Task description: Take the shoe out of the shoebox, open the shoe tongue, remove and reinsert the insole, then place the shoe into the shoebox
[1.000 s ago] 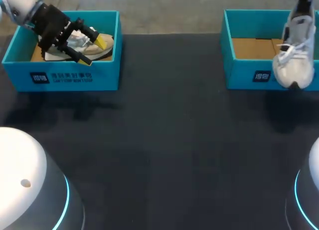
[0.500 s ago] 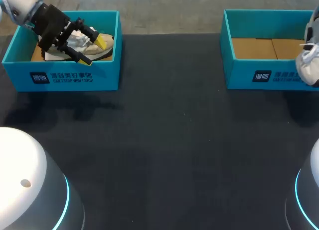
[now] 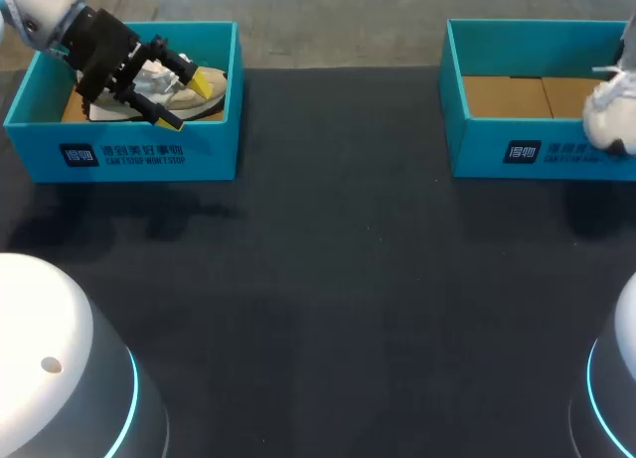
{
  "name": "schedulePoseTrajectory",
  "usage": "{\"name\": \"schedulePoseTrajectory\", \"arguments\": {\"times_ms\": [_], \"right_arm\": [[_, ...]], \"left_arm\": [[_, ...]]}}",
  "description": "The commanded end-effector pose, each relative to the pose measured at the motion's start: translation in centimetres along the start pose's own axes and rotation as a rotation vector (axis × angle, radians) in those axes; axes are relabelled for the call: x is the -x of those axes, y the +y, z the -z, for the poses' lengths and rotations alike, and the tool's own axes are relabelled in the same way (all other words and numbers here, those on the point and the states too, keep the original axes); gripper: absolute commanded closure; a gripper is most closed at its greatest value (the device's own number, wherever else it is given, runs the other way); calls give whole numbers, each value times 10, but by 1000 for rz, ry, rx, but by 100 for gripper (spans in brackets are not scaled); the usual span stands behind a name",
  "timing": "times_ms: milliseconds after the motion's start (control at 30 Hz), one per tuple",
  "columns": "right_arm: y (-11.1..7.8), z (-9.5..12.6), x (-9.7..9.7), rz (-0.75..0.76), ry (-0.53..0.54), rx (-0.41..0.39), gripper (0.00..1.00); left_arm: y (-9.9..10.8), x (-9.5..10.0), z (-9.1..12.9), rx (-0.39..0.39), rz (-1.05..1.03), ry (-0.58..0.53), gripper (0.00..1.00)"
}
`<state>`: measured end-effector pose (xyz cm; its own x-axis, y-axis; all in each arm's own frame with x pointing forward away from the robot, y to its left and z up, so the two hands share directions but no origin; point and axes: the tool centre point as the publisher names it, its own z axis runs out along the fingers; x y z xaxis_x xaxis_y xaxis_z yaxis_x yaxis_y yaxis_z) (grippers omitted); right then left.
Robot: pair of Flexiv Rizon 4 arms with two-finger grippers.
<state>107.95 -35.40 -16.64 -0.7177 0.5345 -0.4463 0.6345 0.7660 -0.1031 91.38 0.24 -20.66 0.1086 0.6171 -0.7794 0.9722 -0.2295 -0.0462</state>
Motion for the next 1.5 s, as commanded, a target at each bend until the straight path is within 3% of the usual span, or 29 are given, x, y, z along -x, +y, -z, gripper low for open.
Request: {"name": "schedulePoseTrajectory", "arguments": {"times_ms": [33, 100, 267, 600, 833, 1100, 1500], "right_arm": [[8, 3, 21, -296, 153, -94, 100], [5, 7, 30, -470, 229, -140, 100], [2, 7, 37, -658, 304, -198, 100], [-3, 9, 35, -907, 349, -215, 100], [-2, 14, 27, -995, 273, -152, 100], [2, 13, 14, -997, 158, -151, 100], [0, 11, 15, -1008, 152, -177, 100]], "left_arm": [[0, 0, 1, -2, -1, 3, 0], [0, 0, 1, -2, -1, 3, 0], [0, 0, 1, -2, -1, 3, 0], [0, 0, 1, -2, -1, 3, 0], [0, 0, 1, -2, -1, 3, 0], [0, 0, 1, -2, -1, 3, 0], [0, 0, 1, -2, -1, 3, 0]]}}
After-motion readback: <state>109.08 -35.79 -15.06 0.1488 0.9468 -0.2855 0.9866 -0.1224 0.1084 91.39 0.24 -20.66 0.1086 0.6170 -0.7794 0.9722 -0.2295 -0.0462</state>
